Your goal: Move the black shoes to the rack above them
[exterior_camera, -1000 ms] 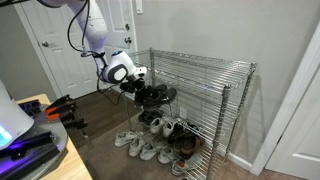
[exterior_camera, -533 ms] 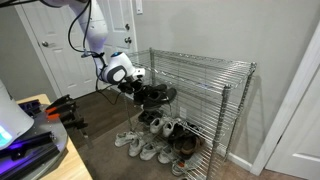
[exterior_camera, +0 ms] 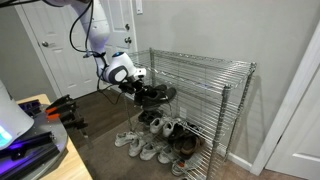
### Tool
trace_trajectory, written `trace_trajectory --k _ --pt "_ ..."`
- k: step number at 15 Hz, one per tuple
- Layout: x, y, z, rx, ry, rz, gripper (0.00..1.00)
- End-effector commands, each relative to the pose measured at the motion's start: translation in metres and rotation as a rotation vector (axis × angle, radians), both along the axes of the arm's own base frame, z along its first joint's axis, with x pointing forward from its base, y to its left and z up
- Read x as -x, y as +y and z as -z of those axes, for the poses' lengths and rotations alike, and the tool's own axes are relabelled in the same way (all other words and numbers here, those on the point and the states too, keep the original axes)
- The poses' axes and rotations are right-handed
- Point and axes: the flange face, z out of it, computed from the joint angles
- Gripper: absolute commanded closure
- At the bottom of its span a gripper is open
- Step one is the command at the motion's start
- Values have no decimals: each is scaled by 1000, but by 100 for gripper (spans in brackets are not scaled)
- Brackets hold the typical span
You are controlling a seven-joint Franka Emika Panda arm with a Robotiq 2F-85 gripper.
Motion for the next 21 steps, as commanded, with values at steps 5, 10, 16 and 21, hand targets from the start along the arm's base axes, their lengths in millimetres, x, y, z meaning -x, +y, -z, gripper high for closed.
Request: trace_trajectory --k 5,10,16,21 --pt "4 -2 -15 10 -2 -1 92" --pt "15 -4 -37 51 -7 -2 92" --pt "43 -2 -70 73 7 -6 93" --pt "71 -3 -95 86 24 -12 93"
